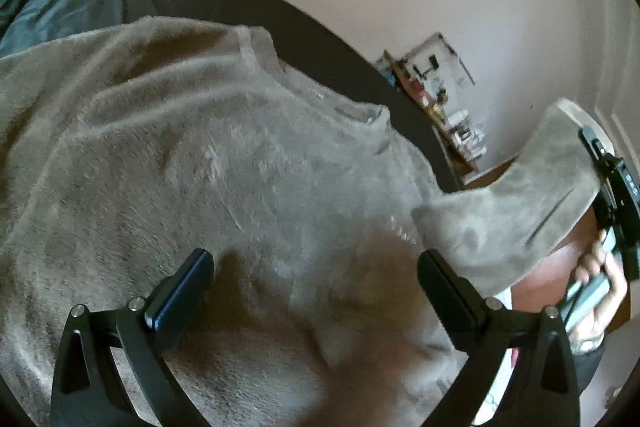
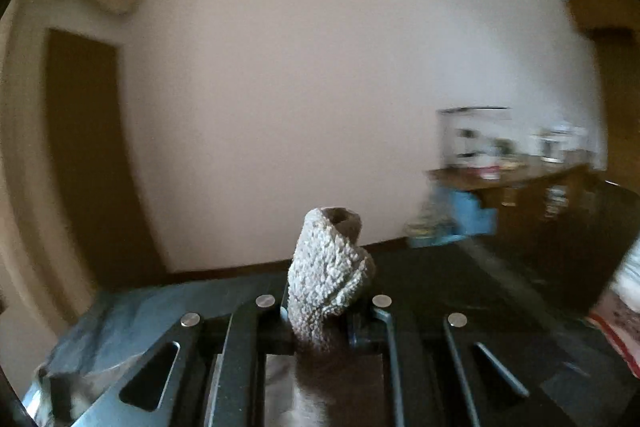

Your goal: Fold clothes

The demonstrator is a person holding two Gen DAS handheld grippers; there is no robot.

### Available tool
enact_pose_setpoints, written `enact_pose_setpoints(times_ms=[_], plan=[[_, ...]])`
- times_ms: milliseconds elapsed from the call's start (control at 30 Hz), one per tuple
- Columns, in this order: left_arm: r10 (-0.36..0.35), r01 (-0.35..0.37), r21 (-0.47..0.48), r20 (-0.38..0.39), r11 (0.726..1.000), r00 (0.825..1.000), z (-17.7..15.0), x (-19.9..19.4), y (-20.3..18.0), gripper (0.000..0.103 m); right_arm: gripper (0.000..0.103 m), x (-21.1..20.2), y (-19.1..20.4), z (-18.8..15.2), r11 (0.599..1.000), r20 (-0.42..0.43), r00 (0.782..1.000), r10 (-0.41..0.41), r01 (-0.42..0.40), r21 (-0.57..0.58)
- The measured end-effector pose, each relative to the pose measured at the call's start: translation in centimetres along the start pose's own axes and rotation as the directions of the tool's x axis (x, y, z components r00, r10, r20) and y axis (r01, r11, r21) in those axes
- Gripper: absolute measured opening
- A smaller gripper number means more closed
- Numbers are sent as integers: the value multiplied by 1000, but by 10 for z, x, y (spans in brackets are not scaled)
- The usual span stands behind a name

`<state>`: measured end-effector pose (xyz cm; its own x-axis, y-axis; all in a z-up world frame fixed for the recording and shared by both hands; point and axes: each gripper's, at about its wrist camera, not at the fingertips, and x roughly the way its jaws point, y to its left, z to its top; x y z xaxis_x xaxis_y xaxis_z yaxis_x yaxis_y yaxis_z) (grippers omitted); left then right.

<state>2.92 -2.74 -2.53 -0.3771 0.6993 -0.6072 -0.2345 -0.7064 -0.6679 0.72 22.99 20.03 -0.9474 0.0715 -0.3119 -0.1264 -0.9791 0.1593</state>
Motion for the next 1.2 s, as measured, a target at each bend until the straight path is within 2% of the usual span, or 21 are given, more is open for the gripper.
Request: enact_pose_setpoints(times_ms=[33, 67, 100, 167, 200, 233, 267, 300, 333, 400, 433, 500, 633, 733, 867, 1000, 1033, 1067, 1133, 1200], plan=[[5, -4, -13, 26, 1000, 1000, 2, -5, 2, 102, 16, 9, 19, -7, 996, -47, 995, 90, -90, -11], [14, -12, -33, 59, 999, 998, 4, -11, 6, 102, 17, 18, 39, -14, 983, -95, 979, 178, -180, -19], [25, -20, -51, 87, 999, 996, 6, -16, 9, 102, 17, 27, 58, -22, 964, -148, 954, 260, -266, -19], [44, -31, -99, 130, 995, 991, 9, -24, 18, 102, 19, 45, 94, -41, 912, -255, 882, 395, -410, -4], [53, -33, -129, 152, 991, 987, 10, -29, 23, 102, 26, 51, 109, -50, 889, -299, 848, 438, -458, 4], [61, -33, -161, 173, 986, 983, 11, -34, 29, 102, 38, 55, 120, -58, 871, -326, 821, 469, -491, 15], [67, -28, -199, 189, 980, 980, 11, -38, 37, 102, 51, 57, 125, -63, 859, -336, 804, 490, -512, 27], [72, -23, -235, 203, 972, 977, 12, -41, 44, 102, 78, 56, 127, -67, 847, -338, 790, 511, -530, 41], [73, -15, -267, 211, 964, 975, 12, -44, 50, 102, 87, 54, 125, -71, 836, -331, 779, 532, -546, 56], [64, 5, -309, 214, 951, 975, 12, -45, 58, 102, 87, 50, 114, -76, 823, -325, 765, 556, -562, 86], [55, 16, -320, 209, 947, 976, 12, -45, 60, 102, 87, 50, 106, -79, 824, -322, 765, 557, -556, 105], [31, 28, -312, 184, 950, 982, 13, -39, 59, 102, 87, 53, 88, -87, 842, -317, 781, 538, -518, 152], [4, 31, -276, 127, 961, 992, 12, -27, 52, 102, 87, 61, 52, -117, 885, -347, 817, 461, -396, 244], [33, -5, -253, 106, 968, 994, 12, -25, 51, 102, 87, 58, 23, -143, 906, -358, 841, 405, -314, 286], [91, -79, -166, 65, 983, 994, 18, -21, 45, 102, 87, 43, 4, -163, 946, -327, 896, 300, -235, 224], [158, -158, -41, 11, 987, 987, 17, -12, 32, 101, 87, 38, -17, -170, 944, -297, 909, 291, -224, 240], [175, -175, -11, -3, 985, 985, 15, -9, 29, 98, 87, 35, -22, -171, 943, -287, 913, 290, -222, 247], [199, -199, 20, -16, 980, 980, 14, -5, 25, 91, 87, 34, -27, -173, 940, -280, 914, 294, -223, 260], [265, -262, 81, -26, 962, 964, 13, 2, 17, 81, 87, 35, -35, -177, 928, -268, 912, 312, -231, 294], [312, -306, 125, -39, 944, 949, 12, 7, 11, 62, 87, 36, -42, -181, 914, -255, 909, 329, -239, 328]])
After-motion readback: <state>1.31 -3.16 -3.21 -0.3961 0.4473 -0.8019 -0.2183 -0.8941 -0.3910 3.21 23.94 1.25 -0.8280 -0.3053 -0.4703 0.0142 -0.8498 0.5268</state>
